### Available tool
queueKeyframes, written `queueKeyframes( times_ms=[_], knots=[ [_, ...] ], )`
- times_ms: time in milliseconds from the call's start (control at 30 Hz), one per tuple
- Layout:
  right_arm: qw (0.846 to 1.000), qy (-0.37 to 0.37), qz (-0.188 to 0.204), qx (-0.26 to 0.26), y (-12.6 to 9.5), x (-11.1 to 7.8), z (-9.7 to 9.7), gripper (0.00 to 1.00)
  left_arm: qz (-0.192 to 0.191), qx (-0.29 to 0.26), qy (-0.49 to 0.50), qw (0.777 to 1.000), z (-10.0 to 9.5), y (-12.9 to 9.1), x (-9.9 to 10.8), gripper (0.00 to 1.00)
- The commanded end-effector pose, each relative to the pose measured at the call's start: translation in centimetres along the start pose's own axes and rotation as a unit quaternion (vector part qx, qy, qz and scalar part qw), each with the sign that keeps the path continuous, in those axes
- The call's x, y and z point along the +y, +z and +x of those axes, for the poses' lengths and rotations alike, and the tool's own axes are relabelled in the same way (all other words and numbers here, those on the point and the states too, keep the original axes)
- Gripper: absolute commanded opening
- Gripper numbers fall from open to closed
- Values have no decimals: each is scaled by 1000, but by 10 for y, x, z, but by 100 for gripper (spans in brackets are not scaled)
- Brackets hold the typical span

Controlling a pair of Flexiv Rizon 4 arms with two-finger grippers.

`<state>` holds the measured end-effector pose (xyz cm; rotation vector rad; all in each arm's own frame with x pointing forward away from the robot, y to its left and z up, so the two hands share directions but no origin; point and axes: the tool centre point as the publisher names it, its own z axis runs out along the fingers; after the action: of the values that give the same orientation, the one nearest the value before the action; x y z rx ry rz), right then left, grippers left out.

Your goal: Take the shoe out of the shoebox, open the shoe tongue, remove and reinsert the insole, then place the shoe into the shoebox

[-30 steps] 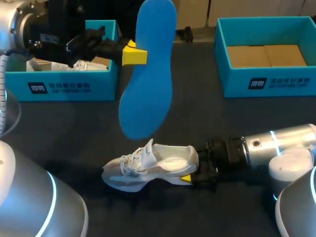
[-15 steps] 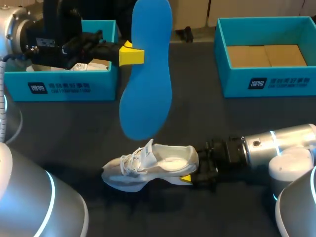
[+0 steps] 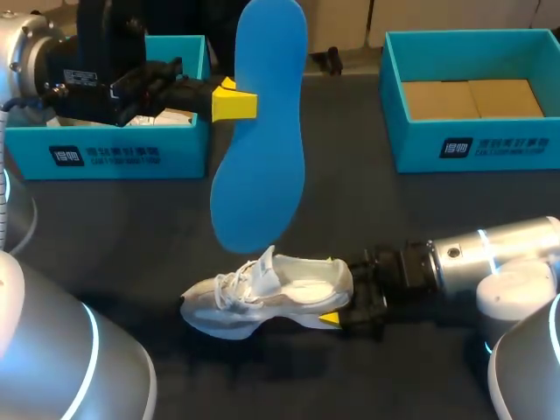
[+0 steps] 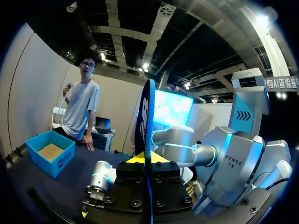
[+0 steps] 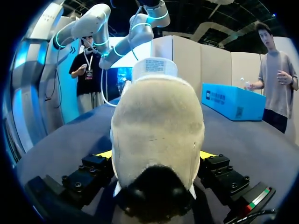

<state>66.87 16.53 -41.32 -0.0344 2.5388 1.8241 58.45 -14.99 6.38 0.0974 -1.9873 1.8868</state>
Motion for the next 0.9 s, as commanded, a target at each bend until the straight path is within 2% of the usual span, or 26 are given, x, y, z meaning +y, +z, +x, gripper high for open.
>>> queueKeyframes(
  times_ms=[33, 133, 333, 400, 500, 600, 733, 900],
  knots=[
    [1000, 5, 25, 2, -10, 1, 2, 100, -2, 2, 0, 1000, -2, 1, -2, 0],
    [999, 8, 48, -1, -17, 0, 2, 100, -2, 2, 0, 1000, -2, 1, -2, 0],
    [987, 22, 157, -5, -35, 14, 6, 100, -2, 2, 0, 1000, -2, 1, -2, 0],
    [979, 29, 202, -3, -39, 23, 6, 100, -2, 2, 0, 1000, -2, 1, -2, 0],
    [968, 40, 248, 0, -43, 31, 8, 100, -2, 2, 0, 1000, -2, 1, -2, 0],
    [947, 63, 315, -3, -47, 36, 11, 100, -2, 2, 0, 1000, -2, 1, -2, 0],
    [937, 59, 344, -13, -51, 41, 16, 100, -2, 2, 0, 1000, -2, 1, -2, 0],
    [915, 40, 400, -37, -55, 52, 13, 100, -2, 2, 0, 1000, -2, 1, -2, 0]
  ],
)
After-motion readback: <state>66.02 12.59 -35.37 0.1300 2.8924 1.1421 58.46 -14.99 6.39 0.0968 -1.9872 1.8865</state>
